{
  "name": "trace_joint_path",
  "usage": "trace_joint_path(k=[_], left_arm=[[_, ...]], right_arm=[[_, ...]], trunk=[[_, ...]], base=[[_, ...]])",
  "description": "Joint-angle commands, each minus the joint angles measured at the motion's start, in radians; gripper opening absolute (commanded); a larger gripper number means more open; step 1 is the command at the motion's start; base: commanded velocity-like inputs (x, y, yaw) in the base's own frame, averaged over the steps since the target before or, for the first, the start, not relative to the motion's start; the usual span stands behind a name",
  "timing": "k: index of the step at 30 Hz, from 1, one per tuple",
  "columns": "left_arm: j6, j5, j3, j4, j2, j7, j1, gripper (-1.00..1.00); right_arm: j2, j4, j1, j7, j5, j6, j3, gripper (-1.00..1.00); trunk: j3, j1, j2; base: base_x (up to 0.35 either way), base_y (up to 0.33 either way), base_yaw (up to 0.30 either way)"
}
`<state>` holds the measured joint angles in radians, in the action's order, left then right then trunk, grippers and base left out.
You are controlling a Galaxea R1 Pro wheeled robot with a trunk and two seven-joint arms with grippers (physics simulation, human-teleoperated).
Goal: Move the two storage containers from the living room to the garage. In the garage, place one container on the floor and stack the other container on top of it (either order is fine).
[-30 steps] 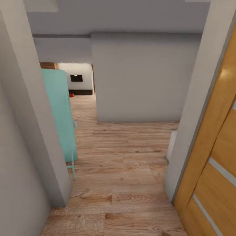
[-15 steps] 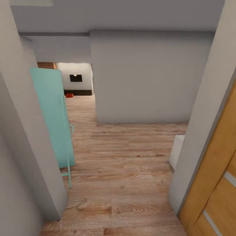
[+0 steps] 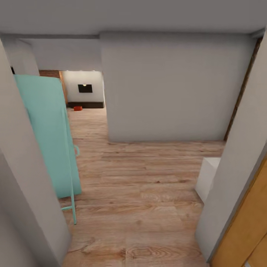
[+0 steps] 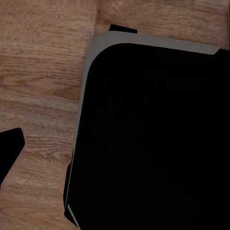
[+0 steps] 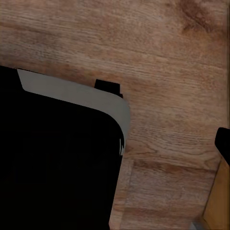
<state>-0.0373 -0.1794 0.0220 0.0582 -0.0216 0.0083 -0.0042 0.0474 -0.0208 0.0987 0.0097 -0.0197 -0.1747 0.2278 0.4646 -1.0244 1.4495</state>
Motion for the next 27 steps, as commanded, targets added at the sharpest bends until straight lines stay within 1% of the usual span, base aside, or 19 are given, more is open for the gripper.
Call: trace_joint_path(k=[1, 27], left_arm=[[-0.003, -0.005, 0.002, 0.0, 0.0, 0.001, 0.0, 1.0], [-0.004, -0.005, 0.003, 0.003, 0.0, 0.002, 0.0, 1.0]], right_arm=[[0.0, -0.002, 0.001, 0.001, -0.002, -0.005, 0.005, 1.0], [0.002, -0.002, 0.001, 0.001, -0.004, -0.003, 0.005, 1.0]], trunk=[[0.001, -0.001, 0.0], [0.001, -0.001, 0.0]], base=[[0.323, 0.0, 0.0], [0.323, 0.0, 0.0]])
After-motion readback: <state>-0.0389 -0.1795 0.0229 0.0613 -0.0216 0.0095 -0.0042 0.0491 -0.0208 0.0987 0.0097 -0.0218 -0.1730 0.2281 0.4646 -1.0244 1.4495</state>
